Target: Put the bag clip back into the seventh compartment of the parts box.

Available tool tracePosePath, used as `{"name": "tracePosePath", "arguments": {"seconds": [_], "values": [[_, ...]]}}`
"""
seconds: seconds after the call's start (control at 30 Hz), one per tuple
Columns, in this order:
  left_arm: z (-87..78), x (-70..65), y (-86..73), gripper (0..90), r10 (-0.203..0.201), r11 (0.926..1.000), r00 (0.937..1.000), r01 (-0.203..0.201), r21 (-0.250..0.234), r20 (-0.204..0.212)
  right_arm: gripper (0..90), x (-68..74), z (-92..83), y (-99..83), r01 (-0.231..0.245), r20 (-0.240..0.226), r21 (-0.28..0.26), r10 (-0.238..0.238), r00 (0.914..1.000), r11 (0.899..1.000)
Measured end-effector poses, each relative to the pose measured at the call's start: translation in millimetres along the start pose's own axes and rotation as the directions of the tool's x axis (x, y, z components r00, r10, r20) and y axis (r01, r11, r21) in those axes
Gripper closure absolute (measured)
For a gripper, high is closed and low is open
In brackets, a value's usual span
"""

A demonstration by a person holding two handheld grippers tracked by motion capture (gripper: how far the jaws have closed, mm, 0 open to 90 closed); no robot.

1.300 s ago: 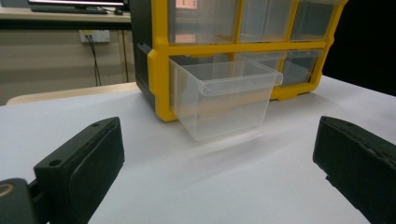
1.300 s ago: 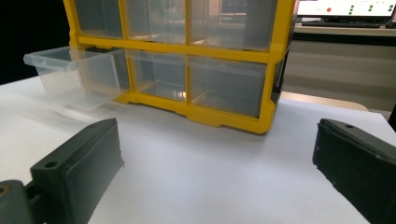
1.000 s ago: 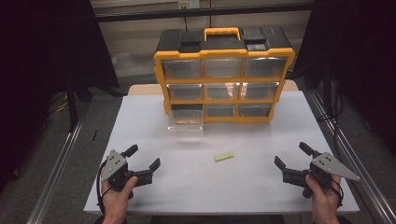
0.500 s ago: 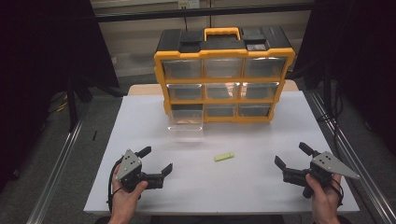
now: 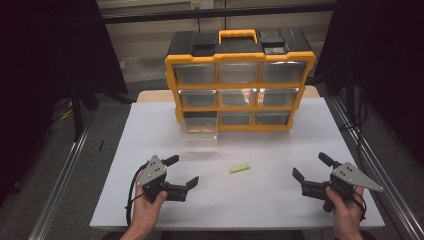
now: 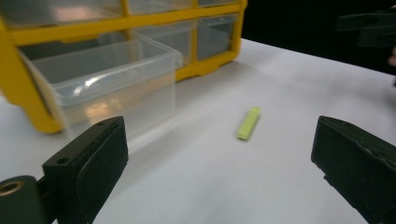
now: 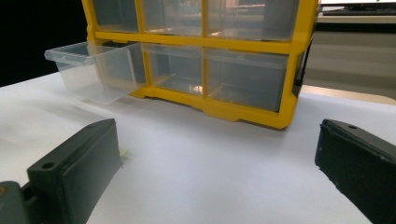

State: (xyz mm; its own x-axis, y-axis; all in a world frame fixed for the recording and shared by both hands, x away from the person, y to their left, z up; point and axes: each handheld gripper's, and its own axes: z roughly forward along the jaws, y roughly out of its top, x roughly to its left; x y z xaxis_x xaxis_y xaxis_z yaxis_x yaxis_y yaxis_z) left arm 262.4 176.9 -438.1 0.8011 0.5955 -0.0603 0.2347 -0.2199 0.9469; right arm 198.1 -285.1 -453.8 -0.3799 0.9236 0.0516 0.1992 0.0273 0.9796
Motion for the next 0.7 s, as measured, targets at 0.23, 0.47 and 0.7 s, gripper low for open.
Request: {"name": "tracePosePath", "arguments": {"seconds": [0.23, 0.47, 0.7], "values": [[19.1, -4.3, 4.8, 3.8, 0.000, 0.9983, 0.9976, -0.004, 0.059, 0.069, 0.0, 1.5, 0.4, 0.1, 0.014, -0.014, 0.005, -0.014, 0.9998, 1.000], [35.8, -2.7, 14.5, 3.8, 0.014, 0.9974, 0.9948, -0.021, 0.069, 0.101, 0.0, 0.9, 1.4, -0.1, 0.003, -0.011, 0.010, -0.003, 0.9999, 1.000], [48.1, -6.2, 23.9, 3.1, 0.046, 0.9965, 0.9856, -0.057, 0.062, 0.162, 0.0, 2.4, 0.0, -0.3, 0.015, -0.020, 0.010, -0.015, 0.9997, 1.000]]}}
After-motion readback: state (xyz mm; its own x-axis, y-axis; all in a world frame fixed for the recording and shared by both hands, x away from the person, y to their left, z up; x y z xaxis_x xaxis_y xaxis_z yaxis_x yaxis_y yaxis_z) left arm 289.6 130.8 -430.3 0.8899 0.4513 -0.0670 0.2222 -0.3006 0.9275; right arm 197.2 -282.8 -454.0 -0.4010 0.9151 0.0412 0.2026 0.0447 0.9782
